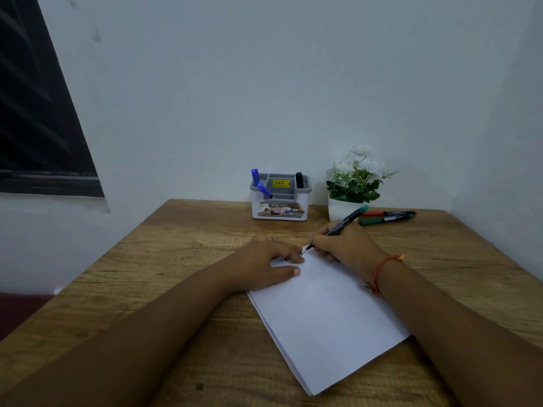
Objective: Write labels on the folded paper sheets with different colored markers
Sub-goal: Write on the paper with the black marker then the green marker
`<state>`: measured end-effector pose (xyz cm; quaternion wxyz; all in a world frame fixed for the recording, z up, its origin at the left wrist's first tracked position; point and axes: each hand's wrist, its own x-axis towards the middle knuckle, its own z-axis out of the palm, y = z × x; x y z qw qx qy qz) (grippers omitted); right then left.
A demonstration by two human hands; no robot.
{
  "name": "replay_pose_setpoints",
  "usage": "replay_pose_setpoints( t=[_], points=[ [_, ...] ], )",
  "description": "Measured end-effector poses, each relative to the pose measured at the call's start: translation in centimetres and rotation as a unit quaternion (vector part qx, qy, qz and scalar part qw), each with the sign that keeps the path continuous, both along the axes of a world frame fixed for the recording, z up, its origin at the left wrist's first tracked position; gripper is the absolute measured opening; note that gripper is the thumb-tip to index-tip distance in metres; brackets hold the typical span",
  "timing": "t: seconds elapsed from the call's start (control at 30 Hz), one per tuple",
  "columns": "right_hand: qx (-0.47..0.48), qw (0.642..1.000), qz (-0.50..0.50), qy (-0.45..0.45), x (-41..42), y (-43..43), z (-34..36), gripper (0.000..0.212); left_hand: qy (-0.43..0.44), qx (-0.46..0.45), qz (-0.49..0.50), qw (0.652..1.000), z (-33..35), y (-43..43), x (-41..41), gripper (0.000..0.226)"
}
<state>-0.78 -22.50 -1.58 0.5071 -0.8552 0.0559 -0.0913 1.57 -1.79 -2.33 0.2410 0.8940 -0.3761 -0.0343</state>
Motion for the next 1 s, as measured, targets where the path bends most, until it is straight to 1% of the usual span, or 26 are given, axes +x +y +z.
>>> replay_pose_setpoints(
  t=[0.1,0.3,0.47,0.6,0.73,0.87,1.0],
  points=[
    [-0.047,0.999,-0.006,-0.01,0.03,-0.05,-0.2,0.013,0.0,0.0,0.0,1.0,-0.08,0.0,0.12,0.033],
    [-0.057,0.998,-0.005,-0.019,-0.03,0.07,-0.13,0.005,0.001,0.001,0.0,1.0,-0.46,0.09,0.51,0.033],
    [-0.069,0.997,-0.014,-0.019,0.07,0.1,-0.27,0.012,0.003,-0.002,-0.004,1.0,-0.46,0.04,0.65,0.033],
    [-0.051,0.999,-0.015,-0.008,0.21,0.0,-0.25,0.015,0.004,-0.01,-0.005,1.0,-0.58,0.08,0.74,0.032],
    [0.002,1.0,-0.025,-0.004,0.49,-0.31,-0.38,0.019,-0.001,-0.013,-0.008,1.0,-0.83,0.12,0.9,0.032],
    [0.012,1.0,-0.015,0.004,0.35,-0.28,-0.54,0.015,0.005,-0.015,-0.007,1.0,-0.77,0.1,0.87,0.032],
    [-0.014,1.0,-0.007,0.009,0.29,-0.33,-0.28,0.014,0.006,-0.018,-0.007,1.0,-0.69,0.14,0.83,0.031]
  ],
)
